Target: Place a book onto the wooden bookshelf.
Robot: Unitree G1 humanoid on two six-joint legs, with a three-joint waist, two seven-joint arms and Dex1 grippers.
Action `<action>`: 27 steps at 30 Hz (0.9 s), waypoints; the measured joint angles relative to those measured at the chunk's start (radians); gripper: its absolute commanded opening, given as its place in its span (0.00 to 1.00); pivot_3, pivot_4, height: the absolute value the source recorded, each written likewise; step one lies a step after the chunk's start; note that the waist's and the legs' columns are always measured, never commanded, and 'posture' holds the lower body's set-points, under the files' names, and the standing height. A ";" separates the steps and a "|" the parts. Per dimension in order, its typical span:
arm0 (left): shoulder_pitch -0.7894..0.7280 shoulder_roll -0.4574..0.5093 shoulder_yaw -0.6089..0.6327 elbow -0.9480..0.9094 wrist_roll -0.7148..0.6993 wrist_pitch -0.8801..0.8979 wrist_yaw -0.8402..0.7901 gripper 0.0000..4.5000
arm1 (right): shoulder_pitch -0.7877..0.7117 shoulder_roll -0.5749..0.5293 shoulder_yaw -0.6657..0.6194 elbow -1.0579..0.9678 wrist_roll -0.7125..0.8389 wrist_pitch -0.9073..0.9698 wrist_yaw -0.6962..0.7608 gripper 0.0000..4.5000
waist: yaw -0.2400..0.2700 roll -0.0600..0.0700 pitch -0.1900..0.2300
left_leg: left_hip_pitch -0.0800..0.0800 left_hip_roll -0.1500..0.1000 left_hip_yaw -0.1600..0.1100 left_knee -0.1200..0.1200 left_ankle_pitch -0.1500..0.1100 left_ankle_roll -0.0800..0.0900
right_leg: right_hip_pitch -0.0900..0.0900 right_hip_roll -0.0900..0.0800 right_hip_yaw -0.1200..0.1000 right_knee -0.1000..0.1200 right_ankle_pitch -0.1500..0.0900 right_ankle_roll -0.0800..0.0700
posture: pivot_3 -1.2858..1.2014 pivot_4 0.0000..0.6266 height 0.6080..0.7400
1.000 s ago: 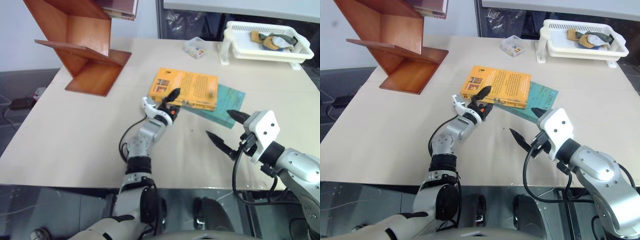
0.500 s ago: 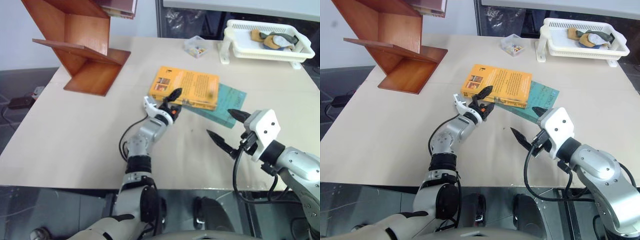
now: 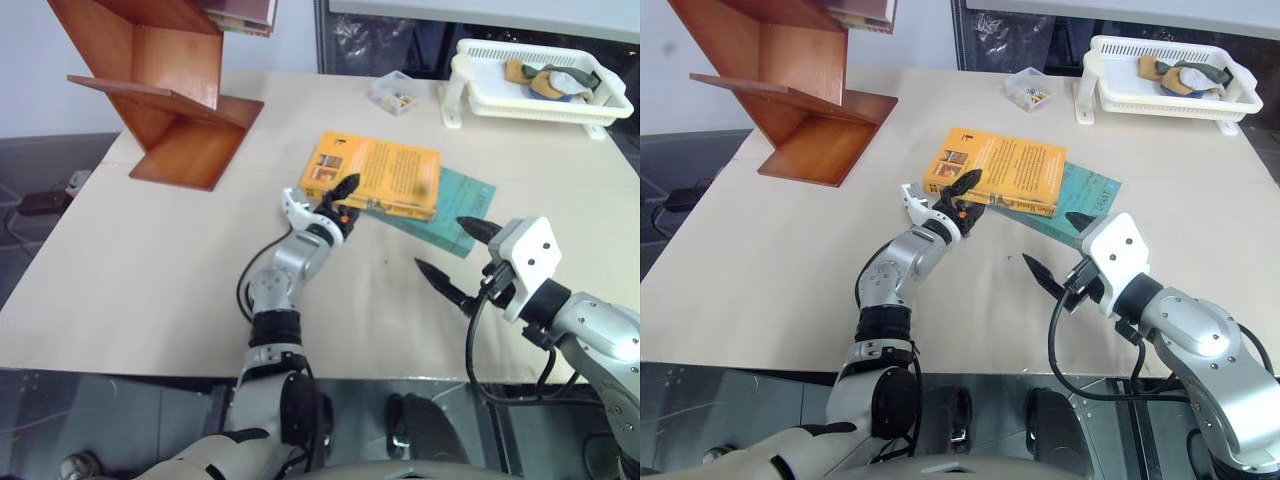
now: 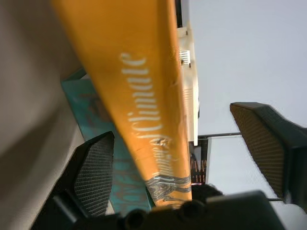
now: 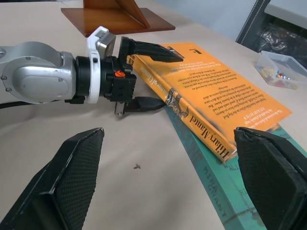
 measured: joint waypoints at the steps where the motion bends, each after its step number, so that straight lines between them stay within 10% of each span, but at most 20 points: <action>1: 0.000 0.000 0.000 -0.011 -0.005 0.000 0.006 0.63 | 0.000 0.000 0.000 0.000 0.000 0.000 -0.001 1.00 | 0.000 0.000 0.000 | 0.000 0.000 0.000 0.000 0.000 0.000 | 0.000 0.000 0.000 0.000 0.000 0.000 | 0.52 0.24 1.00; 8: 0.000 0.000 -0.002 -0.050 -0.043 -0.002 0.061 0.07 | 0.000 -0.003 0.000 0.000 0.005 0.000 -0.003 1.00 | 0.001 0.000 0.000 | -0.001 0.000 -0.001 0.000 0.000 0.000 | 0.000 0.000 -0.001 -0.001 0.000 0.001 | 0.52 0.24 1.00; 22: 0.006 0.045 -0.046 -0.202 -0.066 0.093 0.061 0.06 | -0.031 -0.003 0.025 0.026 -0.006 -0.017 -0.008 1.00 | 0.000 0.000 0.001 | -0.001 0.000 -0.002 0.000 0.002 -0.003 | 0.000 0.000 -0.001 -0.001 0.001 0.001 | 0.52 0.24 1.00; 27: 0.004 0.386 -0.173 -0.369 0.058 0.267 -0.181 0.06 | -0.041 0.007 0.052 0.056 -0.018 -0.048 -0.008 1.00 | -0.010 0.001 0.001 | 0.001 0.001 -0.001 0.000 0.004 -0.006 | -0.001 0.001 -0.001 0.003 0.000 0.000 | 0.52 0.24 1.00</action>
